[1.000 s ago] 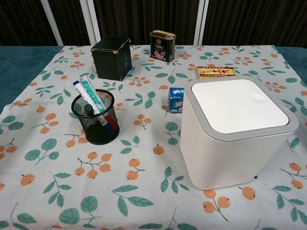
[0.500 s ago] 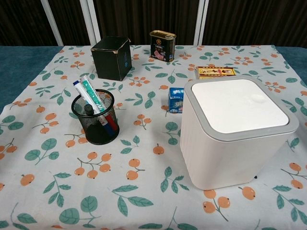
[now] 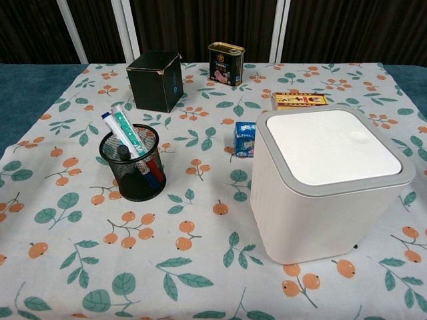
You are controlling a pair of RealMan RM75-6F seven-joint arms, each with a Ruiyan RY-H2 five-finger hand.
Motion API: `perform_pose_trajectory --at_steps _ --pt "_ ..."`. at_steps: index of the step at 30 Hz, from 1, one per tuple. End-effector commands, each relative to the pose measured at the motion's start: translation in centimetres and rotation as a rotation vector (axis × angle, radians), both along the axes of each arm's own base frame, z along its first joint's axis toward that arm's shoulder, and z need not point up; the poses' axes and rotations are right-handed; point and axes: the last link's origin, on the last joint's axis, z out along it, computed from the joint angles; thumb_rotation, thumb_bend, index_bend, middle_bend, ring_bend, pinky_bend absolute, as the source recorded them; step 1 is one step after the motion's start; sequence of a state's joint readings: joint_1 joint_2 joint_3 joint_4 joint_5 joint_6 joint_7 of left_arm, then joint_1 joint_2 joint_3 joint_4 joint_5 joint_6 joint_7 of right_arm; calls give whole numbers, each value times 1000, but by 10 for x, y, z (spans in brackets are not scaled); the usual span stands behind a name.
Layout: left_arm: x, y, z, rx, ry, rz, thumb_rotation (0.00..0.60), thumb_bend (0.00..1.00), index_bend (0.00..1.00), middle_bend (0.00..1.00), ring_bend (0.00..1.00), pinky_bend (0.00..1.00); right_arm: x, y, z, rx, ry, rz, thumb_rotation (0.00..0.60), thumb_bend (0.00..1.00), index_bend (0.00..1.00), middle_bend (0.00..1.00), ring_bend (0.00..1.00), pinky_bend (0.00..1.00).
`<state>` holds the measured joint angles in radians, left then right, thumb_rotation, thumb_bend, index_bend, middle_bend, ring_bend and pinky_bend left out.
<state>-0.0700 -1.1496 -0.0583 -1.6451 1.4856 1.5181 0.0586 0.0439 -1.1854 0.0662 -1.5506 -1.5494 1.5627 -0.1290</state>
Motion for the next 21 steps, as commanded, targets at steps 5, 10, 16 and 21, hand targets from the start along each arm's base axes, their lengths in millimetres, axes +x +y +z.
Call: perform_pose_trajectory --at_steps 5,10,16,21 --pt "6 9 -6 -17 -6 -57 600 119 117 0 0 0 0 1 0 -4 3 2 600 178 120 0 12 204" --pt "29 26 -8 -62 -25 -140 600 168 170 0 0 0 0 0 -1 1 2 -4 600 179 120 0 11 204" --pt "69 49 -29 -182 -41 -249 600 206 201 0 0 0 0 1 0 -2 2 -9 600 178 120 0 11 204" --pt "105 62 -57 -289 -117 -291 600 259 244 0 0 0 0 1 0 -6 -1 -10 600 179 120 0 12 204"
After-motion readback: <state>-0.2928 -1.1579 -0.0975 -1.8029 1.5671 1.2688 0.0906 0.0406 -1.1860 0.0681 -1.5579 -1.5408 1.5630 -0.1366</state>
